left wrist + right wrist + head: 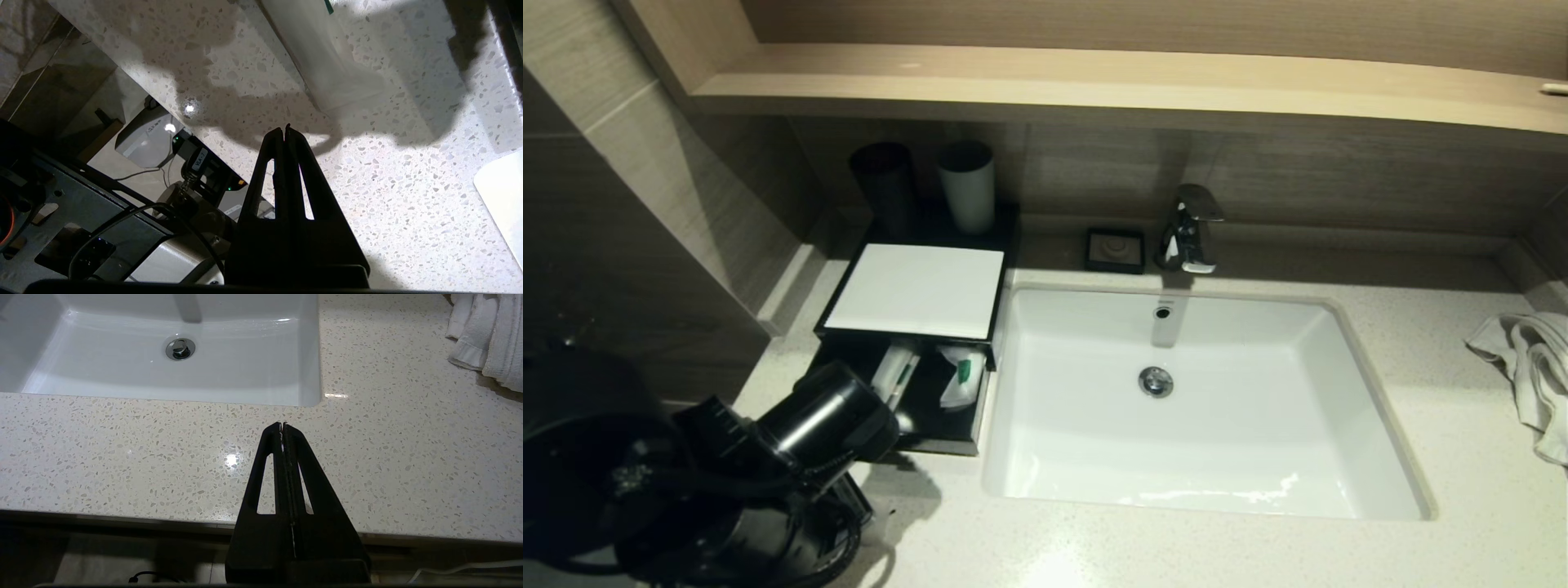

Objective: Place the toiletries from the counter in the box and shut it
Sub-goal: Pick up the bathroom toiletry

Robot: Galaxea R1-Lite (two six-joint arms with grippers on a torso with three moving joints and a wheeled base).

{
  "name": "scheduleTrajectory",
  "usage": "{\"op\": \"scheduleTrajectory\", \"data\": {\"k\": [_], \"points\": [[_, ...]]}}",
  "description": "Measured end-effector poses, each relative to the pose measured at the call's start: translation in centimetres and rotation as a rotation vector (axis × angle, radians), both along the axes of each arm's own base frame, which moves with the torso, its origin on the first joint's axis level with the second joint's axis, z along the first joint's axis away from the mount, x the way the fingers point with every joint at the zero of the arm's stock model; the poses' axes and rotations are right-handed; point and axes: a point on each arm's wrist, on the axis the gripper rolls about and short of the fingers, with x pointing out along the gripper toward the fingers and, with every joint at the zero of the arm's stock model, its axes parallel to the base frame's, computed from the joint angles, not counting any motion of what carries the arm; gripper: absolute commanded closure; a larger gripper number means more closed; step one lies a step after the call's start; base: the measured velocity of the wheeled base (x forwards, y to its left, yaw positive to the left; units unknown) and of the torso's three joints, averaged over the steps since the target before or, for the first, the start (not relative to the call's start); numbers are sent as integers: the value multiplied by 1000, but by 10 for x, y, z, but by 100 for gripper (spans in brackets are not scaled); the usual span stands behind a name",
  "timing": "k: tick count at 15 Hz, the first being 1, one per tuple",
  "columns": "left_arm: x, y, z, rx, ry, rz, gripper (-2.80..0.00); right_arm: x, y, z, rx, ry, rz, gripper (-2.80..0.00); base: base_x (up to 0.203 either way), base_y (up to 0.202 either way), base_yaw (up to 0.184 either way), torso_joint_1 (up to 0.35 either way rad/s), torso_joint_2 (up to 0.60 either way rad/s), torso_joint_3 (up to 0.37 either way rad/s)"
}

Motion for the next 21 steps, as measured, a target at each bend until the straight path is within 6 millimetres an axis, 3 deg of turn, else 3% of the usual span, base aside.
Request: {"op": "scheduleTrajectory", "data": {"k": [16, 17, 21], "points": [[15, -8, -8, 68, -106, 75, -6, 0, 0, 0, 0, 0, 0, 0, 0, 0, 0, 0, 0, 0], [14, -8, -8, 68, -107, 75, -280, 0, 0, 0, 0, 0, 0, 0, 0, 0, 0, 0, 0, 0], [14, -7, -7, 64, -109, 78, -280, 0, 0, 0, 0, 0, 0, 0, 0, 0, 0, 0, 0, 0]]}}
